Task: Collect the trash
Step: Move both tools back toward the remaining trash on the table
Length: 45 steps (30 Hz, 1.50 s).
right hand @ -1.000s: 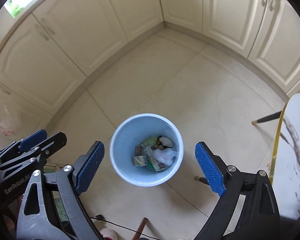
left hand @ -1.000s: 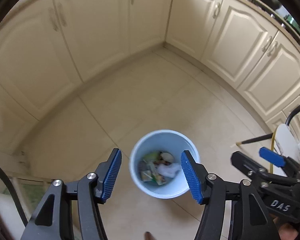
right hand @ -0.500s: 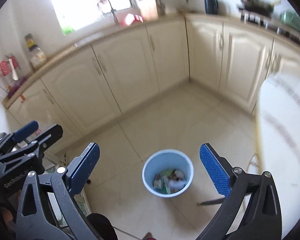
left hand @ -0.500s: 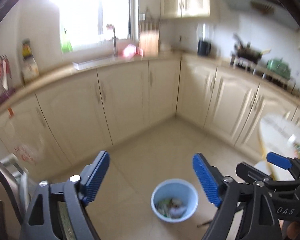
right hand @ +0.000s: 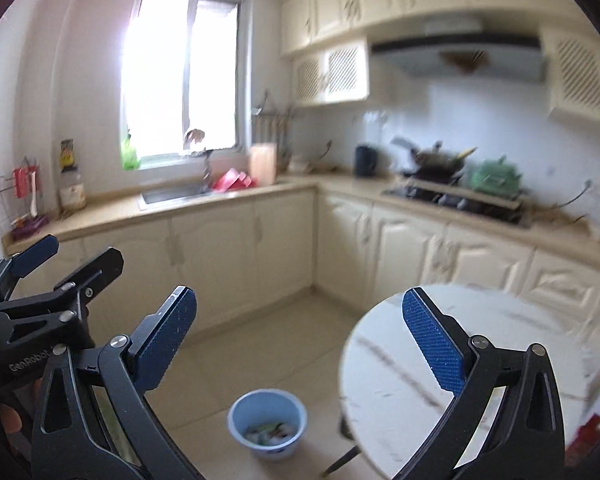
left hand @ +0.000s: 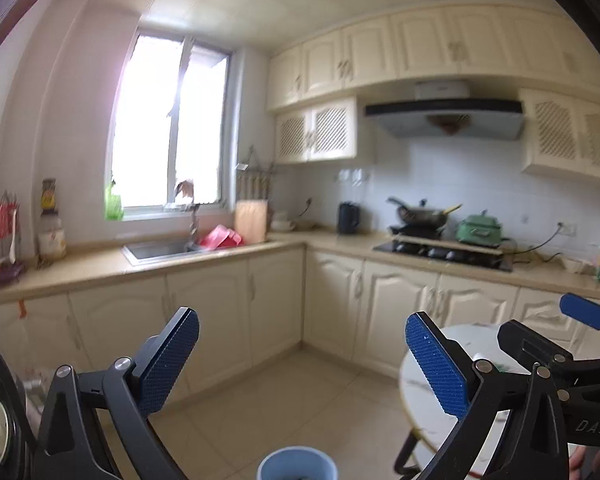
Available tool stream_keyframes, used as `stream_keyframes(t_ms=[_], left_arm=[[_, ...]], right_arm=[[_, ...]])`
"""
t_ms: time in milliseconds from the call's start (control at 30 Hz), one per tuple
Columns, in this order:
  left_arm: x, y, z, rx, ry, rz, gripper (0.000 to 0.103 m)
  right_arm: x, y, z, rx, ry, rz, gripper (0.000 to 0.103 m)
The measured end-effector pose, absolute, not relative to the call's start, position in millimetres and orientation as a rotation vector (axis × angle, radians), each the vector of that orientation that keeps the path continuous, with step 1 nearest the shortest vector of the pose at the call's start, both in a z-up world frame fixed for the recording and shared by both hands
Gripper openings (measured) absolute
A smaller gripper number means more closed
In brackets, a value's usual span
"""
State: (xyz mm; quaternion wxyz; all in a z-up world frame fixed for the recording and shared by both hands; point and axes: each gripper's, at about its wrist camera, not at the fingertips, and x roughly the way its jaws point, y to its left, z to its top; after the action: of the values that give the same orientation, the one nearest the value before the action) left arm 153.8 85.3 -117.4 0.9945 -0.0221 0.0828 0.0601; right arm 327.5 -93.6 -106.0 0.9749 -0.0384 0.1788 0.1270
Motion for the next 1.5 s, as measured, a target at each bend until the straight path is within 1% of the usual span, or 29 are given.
stream_keyframes(t_ms=[67,133,267,500,700,833,1067,1233,1333,1433,1500], left_arm=[[118,81,-134,-0.037,0.138,0.106,0.102],[101,72,-139,-0.035,0.105,0.088,0.102],[58,53,-168,-0.030,0.063,0.055,0.102],[51,35,-178,-0.007,0.059,0.006,0.102],[90,25,-163,0.016,0.092,-0.054,0.102],[139,19,-151,0.041,0.159,-0.091,0.102],[208,-6,-163,0.069,0.305,-0.133,0.102],[274,-26,-174,0.090,0.427,-0.156,0.102],[312,-33,-183,0.102,0.495,-0.157,0.102],[354,-50,-172,0.106,0.539,-0.155,0.102],[376,-54,-175,0.112,0.564,-0.155,0.102]], right_arm=[[309,-101,-89,-0.074,0.317,0.231,0.103],[294,-109,-77,-0.080,0.280,0.189,0.103],[271,-127,-60,-0.085,0.237,0.112,0.103],[254,-159,-48,-0.082,0.195,0.019,0.103],[267,-192,-56,-0.060,0.212,-0.018,0.103],[280,-219,-65,-0.036,0.248,-0.063,0.103],[315,-290,-95,0.034,0.352,-0.149,0.103],[365,-331,-142,0.048,0.505,-0.170,0.103],[401,-344,-181,0.040,0.618,-0.122,0.103],[443,-348,-222,0.028,0.740,-0.061,0.103],[469,-346,-245,0.013,0.799,-0.022,0.103]])
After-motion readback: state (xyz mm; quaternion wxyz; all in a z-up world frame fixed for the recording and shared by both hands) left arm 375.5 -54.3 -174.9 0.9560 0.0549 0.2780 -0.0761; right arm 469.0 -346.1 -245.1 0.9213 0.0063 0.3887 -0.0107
